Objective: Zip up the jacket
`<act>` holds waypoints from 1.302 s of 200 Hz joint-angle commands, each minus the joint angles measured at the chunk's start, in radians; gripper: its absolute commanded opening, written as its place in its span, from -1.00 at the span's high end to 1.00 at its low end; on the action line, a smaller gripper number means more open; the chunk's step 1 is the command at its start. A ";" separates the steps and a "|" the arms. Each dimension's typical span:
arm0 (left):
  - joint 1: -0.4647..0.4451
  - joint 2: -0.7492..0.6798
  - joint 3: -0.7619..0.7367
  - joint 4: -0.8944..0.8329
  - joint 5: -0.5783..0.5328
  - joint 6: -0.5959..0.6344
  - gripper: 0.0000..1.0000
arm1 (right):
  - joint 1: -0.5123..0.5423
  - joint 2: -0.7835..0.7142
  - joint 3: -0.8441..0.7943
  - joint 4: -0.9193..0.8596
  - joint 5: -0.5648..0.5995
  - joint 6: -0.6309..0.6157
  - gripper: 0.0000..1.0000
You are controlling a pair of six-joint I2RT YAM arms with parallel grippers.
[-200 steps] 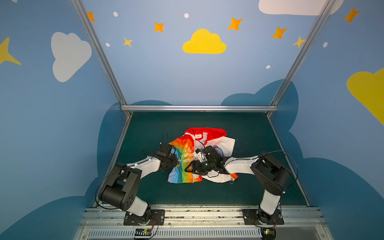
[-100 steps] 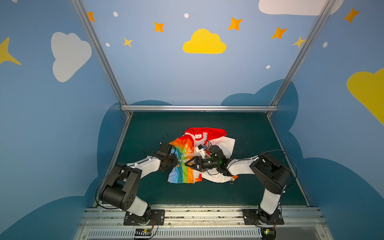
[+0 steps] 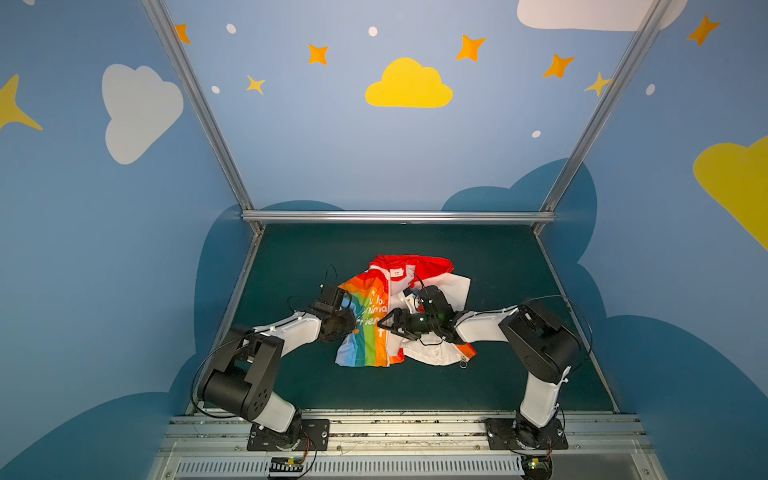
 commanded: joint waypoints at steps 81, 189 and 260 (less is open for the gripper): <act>0.001 0.034 -0.017 -0.083 -0.004 0.010 0.90 | 0.011 -0.005 -0.018 0.172 -0.163 0.063 -0.28; 0.002 0.019 -0.017 -0.086 0.008 -0.002 0.79 | 0.074 0.002 -0.133 0.242 -0.127 0.088 -0.17; 0.003 -0.058 0.017 -0.158 0.031 0.003 0.40 | 0.082 0.005 -0.152 0.259 -0.118 0.117 0.88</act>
